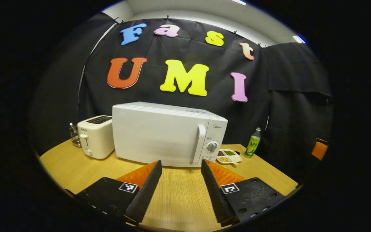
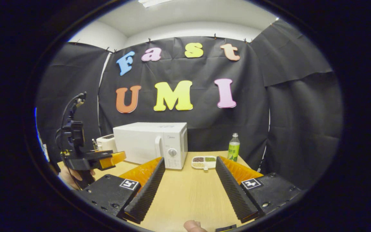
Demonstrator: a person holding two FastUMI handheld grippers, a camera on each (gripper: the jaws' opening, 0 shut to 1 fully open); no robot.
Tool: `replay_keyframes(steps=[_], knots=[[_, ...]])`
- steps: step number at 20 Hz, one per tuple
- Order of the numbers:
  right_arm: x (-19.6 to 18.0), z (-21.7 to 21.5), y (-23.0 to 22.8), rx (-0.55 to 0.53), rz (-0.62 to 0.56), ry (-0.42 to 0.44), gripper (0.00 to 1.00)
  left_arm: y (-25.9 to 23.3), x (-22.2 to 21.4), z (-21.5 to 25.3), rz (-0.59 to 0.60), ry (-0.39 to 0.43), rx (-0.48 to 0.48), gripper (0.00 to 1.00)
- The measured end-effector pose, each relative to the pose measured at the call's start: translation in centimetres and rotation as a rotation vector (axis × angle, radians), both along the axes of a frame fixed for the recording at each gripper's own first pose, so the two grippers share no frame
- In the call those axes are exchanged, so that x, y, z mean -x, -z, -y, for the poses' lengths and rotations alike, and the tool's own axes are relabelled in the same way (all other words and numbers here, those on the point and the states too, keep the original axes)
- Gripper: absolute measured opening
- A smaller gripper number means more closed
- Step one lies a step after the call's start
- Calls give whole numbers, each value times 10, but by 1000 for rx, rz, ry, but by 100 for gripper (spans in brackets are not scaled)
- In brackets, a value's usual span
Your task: Open the microwave oven with the left hand, put the food in, and close the microwave oven.
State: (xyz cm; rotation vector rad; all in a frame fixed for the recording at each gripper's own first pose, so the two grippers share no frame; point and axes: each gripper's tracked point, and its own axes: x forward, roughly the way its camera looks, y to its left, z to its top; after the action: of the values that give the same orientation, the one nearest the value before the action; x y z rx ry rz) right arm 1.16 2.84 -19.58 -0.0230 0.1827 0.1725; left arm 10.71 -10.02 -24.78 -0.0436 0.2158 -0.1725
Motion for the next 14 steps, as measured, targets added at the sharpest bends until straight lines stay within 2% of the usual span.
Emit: replay_keyframes(steps=[1, 2, 3, 4, 5, 6, 7, 8, 9, 10, 11, 12, 13, 14], knots=[[5, 0, -8, -5, 13, 4, 92, -11, 14, 1, 10, 0, -19, 87], [11, 0, -15, -12, 21, 9, 92, -23, 27, 3, 21, 1, -36, 90], [17, 1, -24, -22, 29, 15, 100, -38, 40, 4, 37, -3, -49, 84], [22, 4, -33, -32, 38, 23, 92, -53, 54, 5, 51, -10, -60, 95], [28, 7, -43, -44, 46, 35, 92, -66, 68, 7, 63, -14, -68, 84], [35, 11, -52, -59, 52, 49, 92, -80, 82, 9, 79, -16, -83, 84], [41, 12, -64, -71, 61, 54, 100, -97, 97, 10, 107, -18, -101, 95], [46, 11, -75, -78, 75, 53, 100, -111, 111, 11, 129, -17, -116, 95], [51, 11, -86, -78, 91, 50, 92, -124, 123, 11, 146, -25, -119, 95], [57, 11, -94, -70, 107, 45, 100, -134, 136, 7, 159, -42, -126, 95], [60, 14, -102, -58, 124, 48, 100, -142, 147, 4, 157, -54, -132, 95], [62, 17, -107, -47, 137, 53, 100, -148, 158, 2, 161, -57, -134, 84], [66, 19, -112, -43, 147, 55, 100, -156, 166, 3, 176, -53, -133, 95], [70, 19, -114, -45, 155, 54, 100, -162, 173, 2, 190, -52, -133, 95]])
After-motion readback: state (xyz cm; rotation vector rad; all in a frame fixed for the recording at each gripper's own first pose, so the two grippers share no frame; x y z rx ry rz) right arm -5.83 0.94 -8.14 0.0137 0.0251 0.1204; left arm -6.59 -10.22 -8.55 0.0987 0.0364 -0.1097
